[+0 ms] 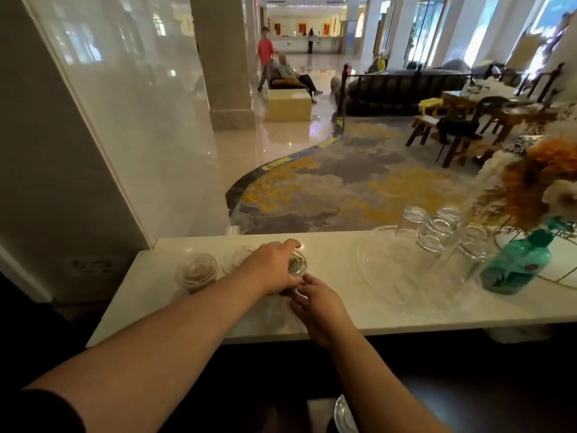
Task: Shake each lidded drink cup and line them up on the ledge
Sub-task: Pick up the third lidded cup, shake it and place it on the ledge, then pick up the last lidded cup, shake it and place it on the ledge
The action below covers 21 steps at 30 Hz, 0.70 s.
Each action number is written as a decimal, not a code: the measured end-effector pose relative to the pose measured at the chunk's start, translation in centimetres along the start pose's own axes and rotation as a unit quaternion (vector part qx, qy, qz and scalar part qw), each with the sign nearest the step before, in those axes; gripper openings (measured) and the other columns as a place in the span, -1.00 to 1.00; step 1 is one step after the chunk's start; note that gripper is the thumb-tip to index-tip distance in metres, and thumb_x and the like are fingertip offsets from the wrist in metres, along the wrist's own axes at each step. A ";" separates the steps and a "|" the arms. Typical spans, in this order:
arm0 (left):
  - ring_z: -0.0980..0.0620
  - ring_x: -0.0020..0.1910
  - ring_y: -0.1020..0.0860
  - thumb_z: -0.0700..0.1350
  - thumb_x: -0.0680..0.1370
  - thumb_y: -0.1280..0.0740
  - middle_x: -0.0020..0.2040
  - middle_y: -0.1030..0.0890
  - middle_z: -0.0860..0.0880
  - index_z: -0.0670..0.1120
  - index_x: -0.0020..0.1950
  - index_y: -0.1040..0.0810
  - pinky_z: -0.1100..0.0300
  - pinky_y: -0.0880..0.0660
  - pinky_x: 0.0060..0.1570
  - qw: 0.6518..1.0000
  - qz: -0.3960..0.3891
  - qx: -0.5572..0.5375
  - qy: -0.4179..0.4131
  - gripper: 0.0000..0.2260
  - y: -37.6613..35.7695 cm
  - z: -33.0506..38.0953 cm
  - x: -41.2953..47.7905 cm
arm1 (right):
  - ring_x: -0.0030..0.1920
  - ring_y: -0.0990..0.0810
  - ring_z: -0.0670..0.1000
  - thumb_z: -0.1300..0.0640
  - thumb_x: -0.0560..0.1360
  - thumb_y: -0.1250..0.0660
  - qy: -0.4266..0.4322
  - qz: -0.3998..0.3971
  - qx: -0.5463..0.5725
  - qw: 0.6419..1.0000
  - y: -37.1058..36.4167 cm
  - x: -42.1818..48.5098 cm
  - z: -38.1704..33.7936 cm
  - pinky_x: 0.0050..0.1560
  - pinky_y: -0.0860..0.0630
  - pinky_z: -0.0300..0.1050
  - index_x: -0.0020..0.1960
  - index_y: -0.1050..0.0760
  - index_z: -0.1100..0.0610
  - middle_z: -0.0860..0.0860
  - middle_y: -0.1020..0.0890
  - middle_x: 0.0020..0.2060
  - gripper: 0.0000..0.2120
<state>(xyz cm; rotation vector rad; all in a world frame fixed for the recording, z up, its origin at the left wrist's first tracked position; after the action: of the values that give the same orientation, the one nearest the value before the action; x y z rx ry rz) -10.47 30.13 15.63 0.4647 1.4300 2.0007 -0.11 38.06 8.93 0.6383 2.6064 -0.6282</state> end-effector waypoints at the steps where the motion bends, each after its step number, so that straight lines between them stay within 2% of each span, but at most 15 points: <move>1: -0.14 0.43 -0.48 0.17 0.45 -0.52 0.47 -0.52 -0.11 0.11 0.55 -0.33 -0.03 -0.49 0.36 1.000 -0.001 -0.001 -0.001 -0.28 -0.3 -0.1 0.1 | 0.08 -0.66 0.11 0.39 0.58 -0.17 0.004 0.003 -0.003 1.000 0.1 0.0 0.1 0.00 -0.50 -0.08 0.32 -0.54 0.18 0.20 -0.67 0.03 -0.63; 3: -0.15 0.58 -0.32 0.18 0.47 -0.50 0.63 -0.33 -0.11 0.10 0.61 -0.28 -0.05 -0.36 0.50 1.000 0.000 0.002 -0.006 -0.23 -0.7 0.2 -0.3 | 0.31 -0.58 0.22 0.37 0.57 -0.24 0.005 0.019 -0.005 1.000 0.9 -0.2 0.3 0.23 -0.52 0.05 0.41 -0.45 0.20 0.24 -0.60 0.26 -0.58; 4: -0.13 0.62 -0.24 0.20 0.48 -0.49 0.67 -0.24 -0.10 0.10 0.63 -0.26 -0.06 -0.30 0.54 1.000 0.008 0.009 -0.014 -0.22 -1.0 0.6 -0.8 | 0.36 -0.54 0.24 0.37 0.57 -0.25 0.005 0.026 -0.003 1.000 1.5 -0.4 0.4 0.31 -0.49 0.08 0.44 -0.43 0.21 0.24 -0.57 0.32 -0.56; 5: -0.11 0.64 -0.20 0.21 0.49 -0.48 0.69 -0.21 -0.07 0.09 0.62 -0.27 -0.06 -0.27 0.57 0.999 0.019 0.014 -0.030 -0.24 -1.4 1.3 -1.4 | 0.33 -0.57 0.21 0.38 0.58 -0.24 0.005 0.032 0.001 0.999 2.5 -0.8 0.5 0.36 -0.48 0.08 0.46 -0.41 0.23 0.21 -0.58 0.29 -0.55; 7: -0.03 0.61 -0.25 0.18 0.52 -0.45 0.64 -0.29 -0.02 0.08 0.57 -0.38 0.02 -0.27 0.55 0.995 0.044 -0.001 -0.084 -0.35 -2.8 3.4 -3.2 | 0.20 -0.63 0.08 0.38 0.60 -0.19 0.006 0.044 0.031 0.999 4.9 -2.3 0.8 0.40 -0.47 0.06 0.45 -0.42 0.24 0.12 -0.63 0.17 -0.58; 10: 0.05 0.50 -0.40 0.14 0.53 -0.42 0.51 -0.47 0.04 0.06 0.46 -0.51 0.14 -0.35 0.46 0.986 0.030 -0.024 -0.165 -0.49 -6.7 6.7 -6.2 | 0.26 -0.63 0.08 0.30 0.62 -0.17 -0.005 0.091 0.076 0.993 10.2 -4.7 2.8 0.29 -0.55 -0.01 0.41 -0.48 0.26 0.14 -0.67 0.23 -0.63; 12: 0.06 0.44 -0.46 0.18 0.53 -0.39 0.46 -0.52 0.07 0.08 0.45 -0.51 0.15 -0.42 0.40 0.980 -0.017 -0.014 -0.200 -0.50 -10.8 8.2 -7.8 | 0.27 -0.63 0.12 0.28 0.63 -0.14 -0.019 0.140 0.108 0.984 14.1 -6.2 5.2 0.22 -0.56 -0.04 0.38 -0.49 0.28 0.20 -0.67 0.22 -0.64; 14: 0.07 0.48 -0.43 0.23 0.52 -0.40 0.52 -0.47 0.09 0.11 0.52 -0.44 0.13 -0.41 0.43 0.977 -0.080 -0.009 -0.196 -0.42 -15.4 8.7 -8.9 | 0.30 -0.60 0.16 0.27 0.64 -0.11 -0.037 0.193 0.123 0.973 17.4 -7.8 8.1 0.24 -0.53 -0.03 0.40 -0.47 0.29 0.25 -0.64 0.27 -0.62; 16: 0.03 0.58 -0.33 0.25 0.48 -0.44 0.65 -0.31 0.06 0.10 0.62 -0.30 0.09 -0.35 0.51 0.973 -0.154 0.006 -0.173 -0.25 -20.1 8.5 -9.4 | 0.34 -0.56 0.17 0.23 0.65 -0.11 -0.064 0.238 0.100 0.964 19.9 -9.0 11.3 0.23 -0.50 -0.03 0.40 -0.47 0.26 0.25 -0.59 0.33 -0.64; 19: -0.09 0.66 -0.20 0.26 0.38 -0.56 0.73 -0.09 -0.01 0.06 0.70 -0.09 0.03 -0.25 0.59 0.953 -0.255 0.051 -0.153 0.02 -25.8 8.0 -9.9 | 0.39 -0.49 0.32 0.21 0.64 -0.18 -0.127 0.278 0.070 0.949 21.9 -10.1 16.2 0.35 -0.46 0.18 0.34 -0.51 0.29 0.36 -0.53 0.35 -0.67; 21: -0.13 0.64 -0.22 0.20 0.38 -0.59 0.72 -0.09 -0.03 0.07 0.70 -0.06 -0.01 -0.27 0.59 0.948 -0.276 0.065 -0.142 0.04 -27.8 7.5 -9.9 | 0.24 -0.61 0.31 0.23 0.62 -0.19 -0.163 0.256 0.085 0.949 21.6 -10.4 18.6 0.28 -0.52 0.13 0.36 -0.47 0.33 0.35 -0.62 0.21 -0.66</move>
<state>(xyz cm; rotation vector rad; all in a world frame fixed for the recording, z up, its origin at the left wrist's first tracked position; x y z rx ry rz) 9.40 34.82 -7.00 0.3417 1.3298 1.3431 24.15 42.40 -8.77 1.1121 1.9812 -0.7161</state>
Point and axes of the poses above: each hand's wrist, its own x-axis towards the middle knuckle, its own y-axis out of the back of the hand, z = x × y, the point moved 4 cm from there along x, towards the middle knuckle
